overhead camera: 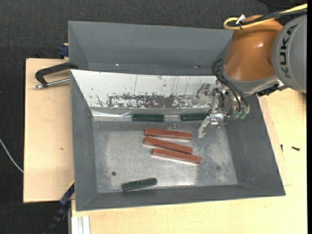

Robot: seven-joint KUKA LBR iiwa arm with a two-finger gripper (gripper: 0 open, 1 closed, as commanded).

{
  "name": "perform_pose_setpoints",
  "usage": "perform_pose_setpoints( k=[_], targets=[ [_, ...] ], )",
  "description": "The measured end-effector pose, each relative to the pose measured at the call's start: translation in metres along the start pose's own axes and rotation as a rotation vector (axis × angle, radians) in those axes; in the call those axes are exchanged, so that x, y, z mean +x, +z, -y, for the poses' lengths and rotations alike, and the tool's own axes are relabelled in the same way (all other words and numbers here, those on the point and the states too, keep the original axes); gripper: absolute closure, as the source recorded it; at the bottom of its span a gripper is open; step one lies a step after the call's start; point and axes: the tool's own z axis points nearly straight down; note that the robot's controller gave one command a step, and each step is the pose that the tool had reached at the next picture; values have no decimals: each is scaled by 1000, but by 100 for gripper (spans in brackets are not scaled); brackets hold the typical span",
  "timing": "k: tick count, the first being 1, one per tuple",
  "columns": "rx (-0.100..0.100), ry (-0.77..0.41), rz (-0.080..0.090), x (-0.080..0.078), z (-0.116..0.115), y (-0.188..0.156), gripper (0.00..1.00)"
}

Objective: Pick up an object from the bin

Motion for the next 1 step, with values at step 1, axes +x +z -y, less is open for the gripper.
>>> perform_pose_setpoints(
  k=[1],
  targets=[
    [0,0,0,0,0,0,0]
  ],
)
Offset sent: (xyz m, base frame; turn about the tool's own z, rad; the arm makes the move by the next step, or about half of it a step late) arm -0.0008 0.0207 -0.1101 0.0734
